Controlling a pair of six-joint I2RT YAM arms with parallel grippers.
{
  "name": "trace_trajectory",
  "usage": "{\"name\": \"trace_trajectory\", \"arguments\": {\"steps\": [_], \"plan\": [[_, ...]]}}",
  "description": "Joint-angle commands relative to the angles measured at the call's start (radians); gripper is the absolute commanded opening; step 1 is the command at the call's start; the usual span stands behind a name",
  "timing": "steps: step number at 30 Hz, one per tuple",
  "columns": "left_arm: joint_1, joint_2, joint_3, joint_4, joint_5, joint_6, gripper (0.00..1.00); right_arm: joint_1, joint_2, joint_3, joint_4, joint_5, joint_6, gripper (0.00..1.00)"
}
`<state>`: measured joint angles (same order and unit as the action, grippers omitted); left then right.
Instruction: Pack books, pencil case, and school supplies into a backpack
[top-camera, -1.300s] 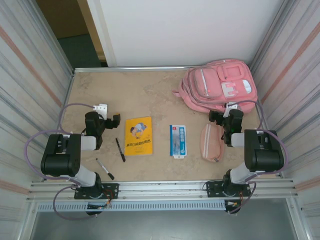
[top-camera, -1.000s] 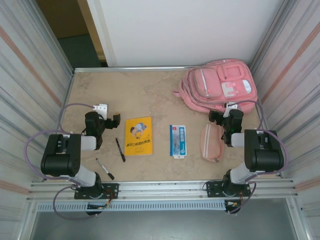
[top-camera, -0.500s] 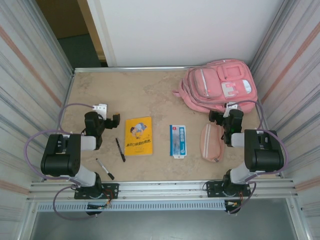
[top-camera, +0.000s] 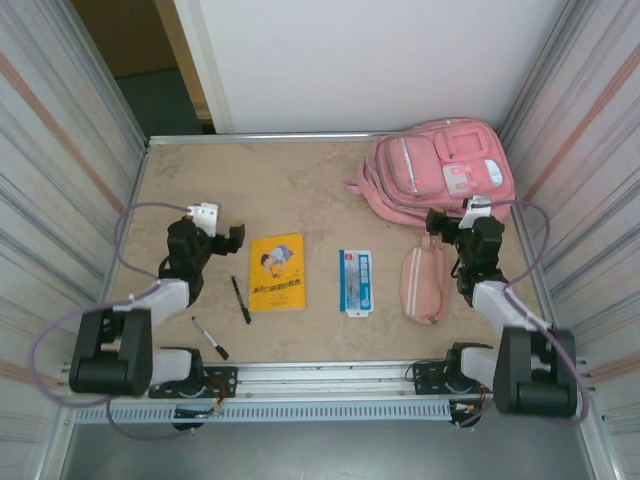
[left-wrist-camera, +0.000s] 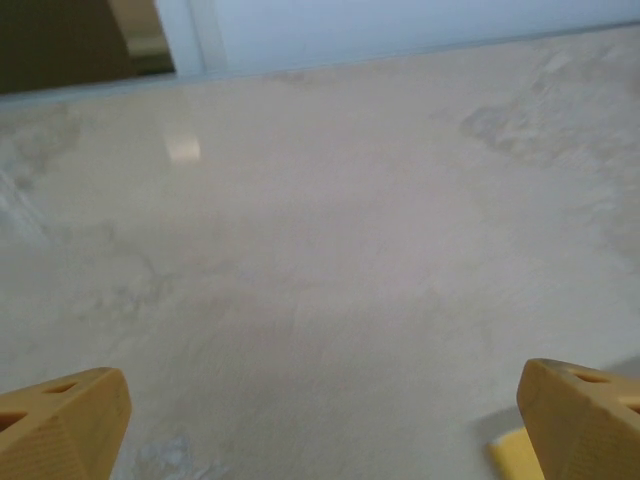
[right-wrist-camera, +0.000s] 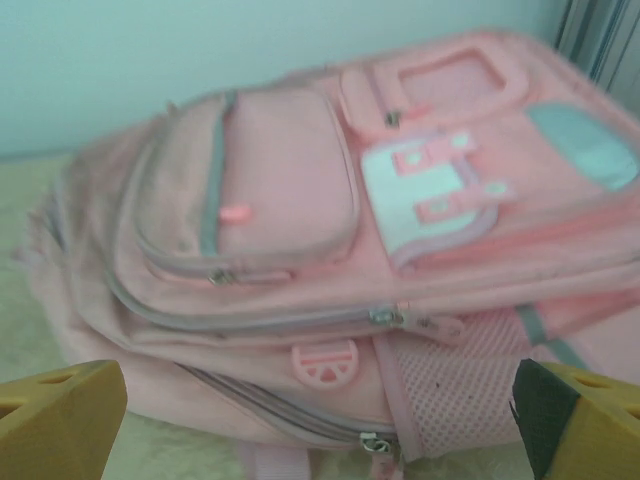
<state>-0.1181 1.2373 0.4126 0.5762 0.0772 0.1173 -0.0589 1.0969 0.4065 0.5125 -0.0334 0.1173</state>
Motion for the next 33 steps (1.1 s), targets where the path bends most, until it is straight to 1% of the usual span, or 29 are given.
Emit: {"name": "trace_trajectory", "arguments": {"steps": [1,4,5,7,9,11,14,16,17,19,21,23,24,25,28,30,33], "plan": [[-0.160,-0.112,0.041,-0.135,-0.127,0.112,0.99,0.020,-0.115,0.033,-0.241,0.040,0.033,0.99],[-0.333,-0.173,0.059,-0.193,-0.203,0.165,0.99,0.068,-0.217,0.063,-0.387,0.074,0.066,0.99],[-0.375,-0.187,0.072,-0.229,-0.219,0.163,0.99,0.086,-0.242,0.069,-0.428,0.079,0.088,0.99],[-0.471,-0.222,0.122,-0.362,-0.245,0.124,0.99,0.142,-0.291,0.072,-0.502,0.112,0.121,1.00],[-0.537,-0.243,0.158,-0.470,-0.225,0.069,0.99,0.197,-0.314,0.079,-0.564,0.161,0.110,1.00],[-0.575,-0.257,0.172,-0.536,-0.187,-0.004,0.99,0.242,-0.321,0.097,-0.644,0.225,0.116,1.00],[-0.578,-0.296,0.207,-0.662,-0.089,-0.117,0.99,0.275,-0.320,0.121,-0.742,0.254,0.173,0.99],[-0.580,-0.348,0.234,-0.776,-0.065,-0.153,0.99,0.283,-0.298,0.130,-0.771,0.234,0.192,0.88],[-0.581,-0.378,0.233,-0.803,-0.069,-0.171,0.99,0.286,-0.280,0.139,-0.786,0.245,0.201,0.86],[-0.588,-0.462,0.214,-0.839,-0.082,-0.251,0.99,0.287,-0.218,0.174,-0.827,0.260,0.212,0.87],[-0.587,-0.534,0.201,-0.895,-0.090,-0.333,0.99,0.289,-0.165,0.215,-0.859,0.247,0.210,0.89],[-0.564,-0.573,0.215,-0.970,-0.033,-0.349,0.99,0.293,-0.125,0.247,-0.848,0.215,0.185,0.89],[-0.561,-0.581,0.220,-0.989,0.006,-0.340,0.99,0.295,-0.112,0.258,-0.832,0.186,0.160,0.89],[-0.564,-0.580,0.227,-0.998,0.022,-0.349,0.99,0.295,-0.072,0.272,-0.821,0.165,0.138,0.89],[-0.559,-0.562,0.265,-1.106,-0.011,-0.488,0.99,0.295,0.017,0.351,-0.835,0.121,0.113,0.90],[-0.548,-0.550,0.277,-1.138,0.036,-0.443,0.99,0.295,0.098,0.414,-0.810,0.059,0.094,0.91],[-0.543,-0.534,0.276,-1.143,-0.005,-0.458,0.99,0.283,0.229,0.500,-0.732,-0.023,0.093,0.93]]}}
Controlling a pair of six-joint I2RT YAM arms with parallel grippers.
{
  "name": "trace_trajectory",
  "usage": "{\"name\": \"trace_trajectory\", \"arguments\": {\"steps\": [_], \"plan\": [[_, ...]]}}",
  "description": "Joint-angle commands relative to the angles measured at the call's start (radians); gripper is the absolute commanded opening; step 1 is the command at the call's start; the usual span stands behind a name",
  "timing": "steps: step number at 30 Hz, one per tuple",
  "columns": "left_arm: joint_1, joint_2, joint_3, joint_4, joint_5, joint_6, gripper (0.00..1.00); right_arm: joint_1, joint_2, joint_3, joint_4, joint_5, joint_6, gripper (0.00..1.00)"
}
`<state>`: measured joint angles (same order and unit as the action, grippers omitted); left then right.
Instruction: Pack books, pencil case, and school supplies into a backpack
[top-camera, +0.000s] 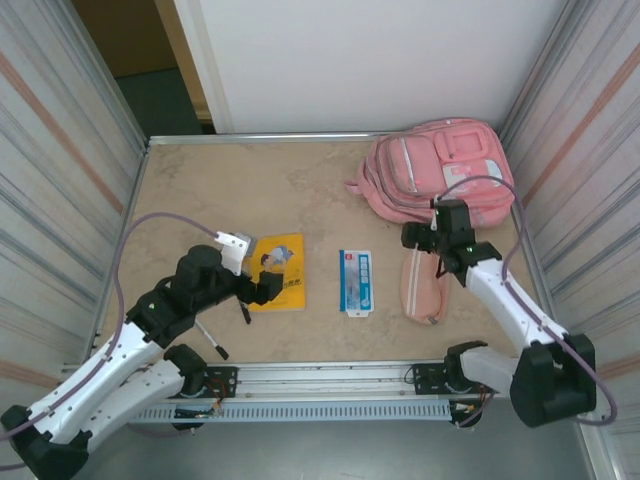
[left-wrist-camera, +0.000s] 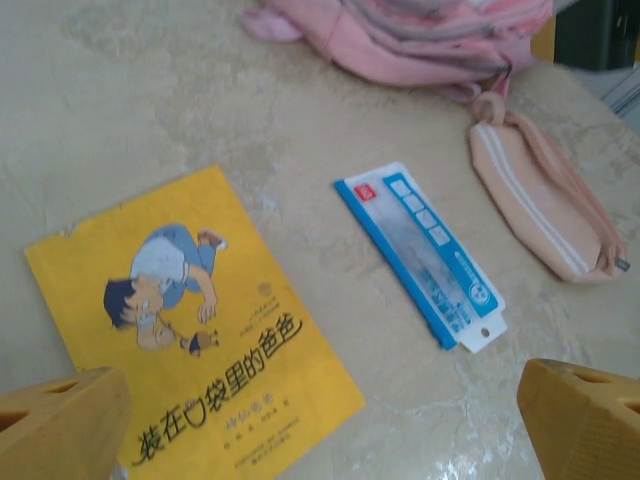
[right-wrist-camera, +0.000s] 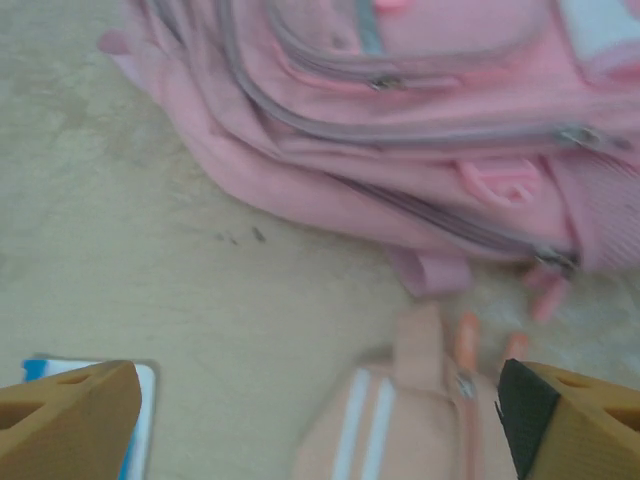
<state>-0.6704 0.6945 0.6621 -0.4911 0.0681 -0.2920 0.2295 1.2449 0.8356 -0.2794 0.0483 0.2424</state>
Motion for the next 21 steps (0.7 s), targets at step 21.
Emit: {"name": "trace_trajectory", "arguments": {"steps": [21], "plan": [[0.020,0.050,-0.001,-0.067,0.204,-0.219,0.99,0.032,0.876,0.788,-0.073,0.176,-0.164,0.63]]}}
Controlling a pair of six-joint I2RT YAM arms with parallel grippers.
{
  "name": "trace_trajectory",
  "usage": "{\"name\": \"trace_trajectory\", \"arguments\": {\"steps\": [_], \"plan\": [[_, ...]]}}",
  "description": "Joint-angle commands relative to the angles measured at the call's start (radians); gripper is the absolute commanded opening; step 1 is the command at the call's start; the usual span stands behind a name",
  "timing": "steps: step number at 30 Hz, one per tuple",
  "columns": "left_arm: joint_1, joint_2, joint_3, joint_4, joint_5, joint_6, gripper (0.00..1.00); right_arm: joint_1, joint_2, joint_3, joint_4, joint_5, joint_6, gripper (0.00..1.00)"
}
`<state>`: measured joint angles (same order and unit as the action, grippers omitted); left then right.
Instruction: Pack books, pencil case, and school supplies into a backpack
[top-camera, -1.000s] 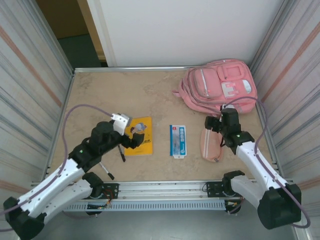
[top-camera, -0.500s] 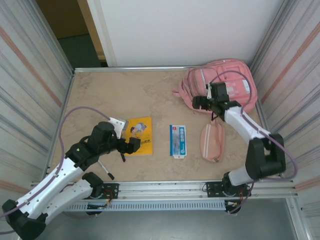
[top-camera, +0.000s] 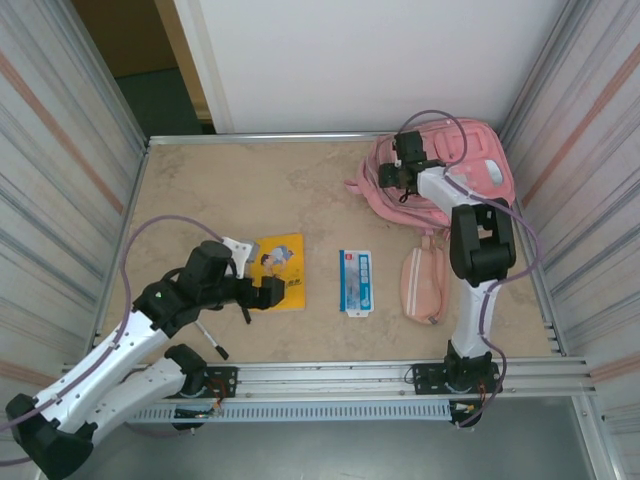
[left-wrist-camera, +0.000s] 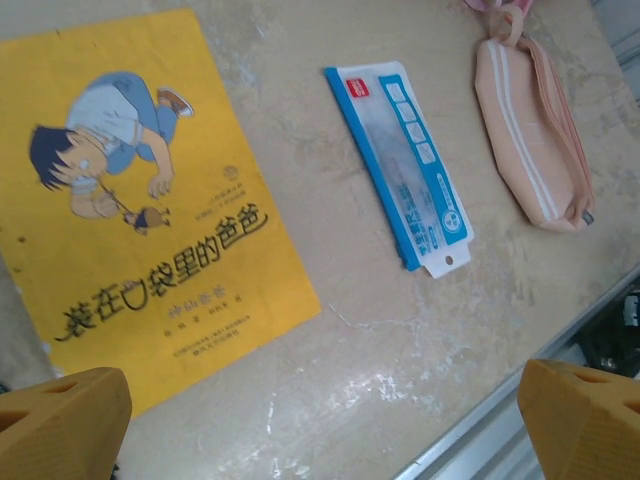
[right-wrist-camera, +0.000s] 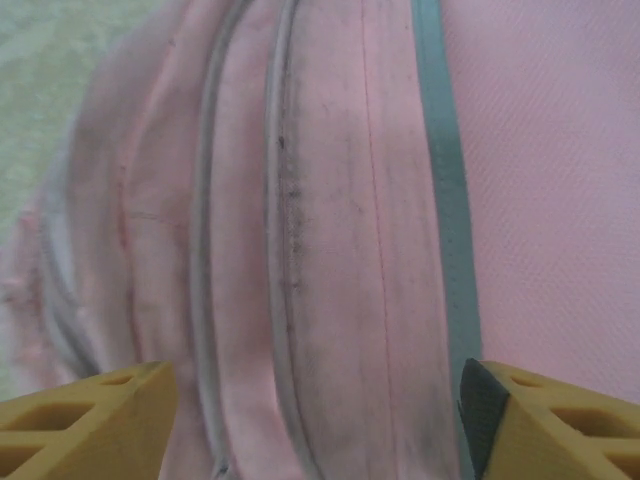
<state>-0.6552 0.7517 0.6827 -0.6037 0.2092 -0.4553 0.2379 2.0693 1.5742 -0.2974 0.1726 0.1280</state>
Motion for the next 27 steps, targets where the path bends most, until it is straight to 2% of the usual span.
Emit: {"name": "trace_trajectory", "arguments": {"steps": [1,3,8,9,12,15,19,23,25,27], "plan": [[0.005,-0.004,-0.023,0.046,0.069,-0.063,0.99,0.026,0.065,0.059,-0.057,0.066,-0.057,0.54],[0.005,0.001,-0.024,0.047,0.084,-0.077,0.99,0.028,0.079,0.080,-0.066,0.062,-0.079,0.32],[0.005,0.012,-0.038,0.073,0.098,-0.093,0.99,0.047,0.046,0.079,-0.060,0.037,-0.138,0.03],[0.005,0.018,-0.035,0.068,0.097,-0.093,0.99,0.051,0.036,0.076,-0.055,0.030,-0.152,0.00],[0.008,0.024,-0.021,0.076,0.092,-0.100,0.99,0.076,0.004,0.069,-0.057,-0.035,-0.237,0.00],[0.060,0.048,0.041,0.094,0.153,-0.100,0.99,0.122,-0.049,0.014,-0.022,-0.041,-0.329,0.00],[0.138,0.137,0.096,0.127,0.190,-0.134,0.99,0.153,-0.119,-0.007,-0.004,-0.101,-0.325,0.00],[0.229,0.288,0.121,0.257,0.403,-0.240,0.99,0.178,-0.190,-0.009,-0.013,-0.186,-0.306,0.00],[0.216,0.340,0.143,0.293,0.402,-0.237,0.99,0.187,-0.218,-0.012,-0.018,-0.210,-0.294,0.00],[0.200,0.380,0.152,0.337,0.345,-0.236,0.99,0.194,-0.249,-0.012,-0.028,-0.246,-0.272,0.00]]}}
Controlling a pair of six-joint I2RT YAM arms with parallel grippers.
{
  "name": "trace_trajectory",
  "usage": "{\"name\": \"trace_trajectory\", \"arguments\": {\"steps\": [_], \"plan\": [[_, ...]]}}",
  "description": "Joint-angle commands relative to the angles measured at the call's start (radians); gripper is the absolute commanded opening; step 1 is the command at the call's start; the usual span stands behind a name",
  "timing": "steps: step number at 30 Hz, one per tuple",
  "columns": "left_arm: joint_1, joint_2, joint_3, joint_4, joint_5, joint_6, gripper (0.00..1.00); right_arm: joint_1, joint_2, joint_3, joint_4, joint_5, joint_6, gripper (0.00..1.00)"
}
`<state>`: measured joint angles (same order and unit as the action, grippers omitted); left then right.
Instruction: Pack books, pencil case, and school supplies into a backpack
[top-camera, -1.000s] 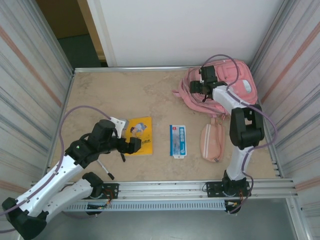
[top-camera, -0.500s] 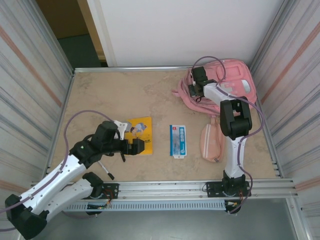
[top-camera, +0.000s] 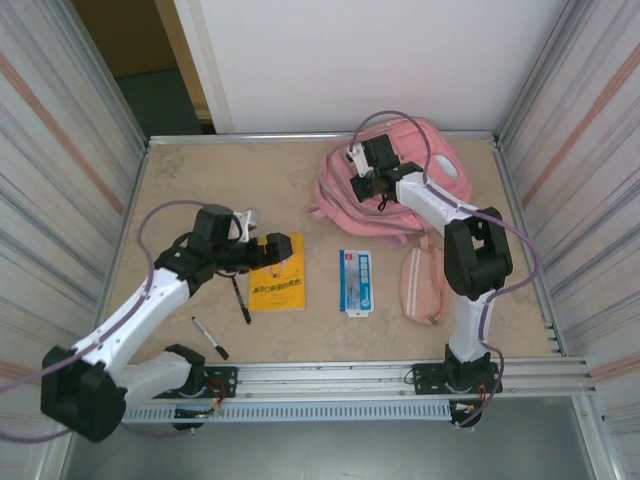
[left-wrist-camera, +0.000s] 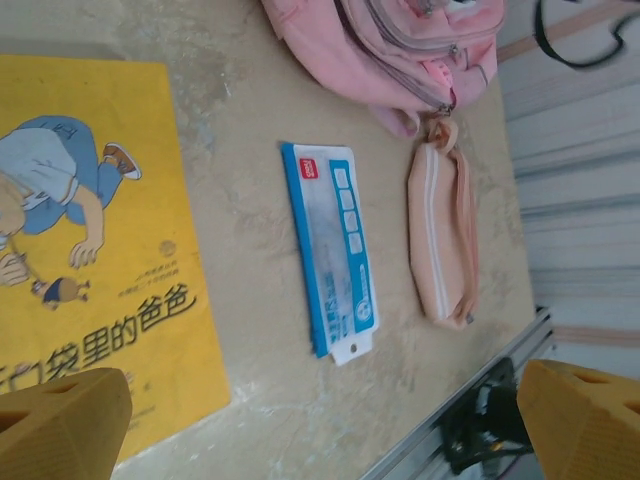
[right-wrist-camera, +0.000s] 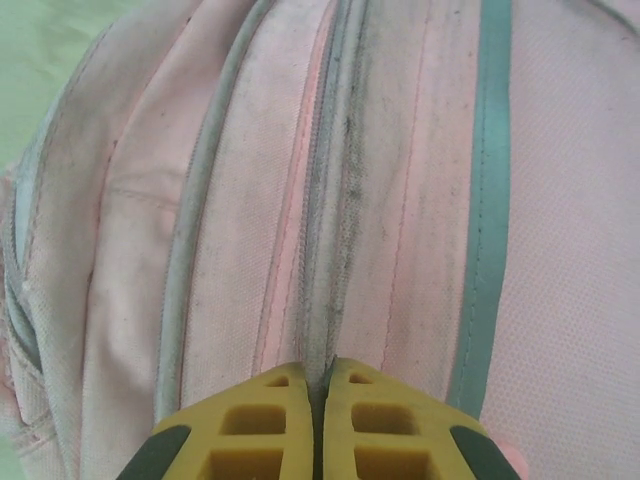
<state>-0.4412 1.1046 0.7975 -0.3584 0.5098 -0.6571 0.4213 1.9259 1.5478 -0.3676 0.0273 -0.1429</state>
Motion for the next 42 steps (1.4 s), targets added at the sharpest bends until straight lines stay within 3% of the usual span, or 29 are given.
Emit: {"name": "trace_trajectory", "arguments": {"steps": [1,11,20,26,28,31,37,38,42], "plan": [[-0.013,0.052,0.041,0.115,0.023,-0.046,0.99,0.013,-0.120,0.008,0.041,-0.128,0.009,0.00],[0.041,0.298,0.113,0.270,0.017,-0.162,0.96,0.031,-0.194,-0.022,0.044,-0.347,0.169,0.00],[0.087,0.425,0.192,0.254,-0.007,-0.156,0.80,0.033,-0.294,-0.108,0.046,-0.457,0.174,0.00],[0.075,0.473,0.209,0.242,-0.028,-0.145,0.56,0.027,-0.307,-0.104,0.039,-0.455,0.159,0.00],[0.075,0.473,0.212,0.236,-0.032,-0.142,0.38,0.019,-0.299,-0.099,0.039,-0.457,0.153,0.00],[0.073,0.446,0.204,0.246,-0.027,-0.133,0.18,0.012,-0.272,-0.094,0.044,-0.442,0.142,0.00],[0.063,0.382,0.189,0.274,0.040,-0.114,0.02,0.003,-0.207,-0.076,0.016,-0.406,0.159,0.00],[0.055,0.368,0.181,0.280,0.030,-0.109,0.00,0.000,-0.199,-0.072,0.006,-0.399,0.173,0.01],[0.039,0.351,0.178,0.323,0.025,-0.135,0.00,-0.005,-0.217,-0.079,-0.019,-0.409,0.226,0.36]]}}
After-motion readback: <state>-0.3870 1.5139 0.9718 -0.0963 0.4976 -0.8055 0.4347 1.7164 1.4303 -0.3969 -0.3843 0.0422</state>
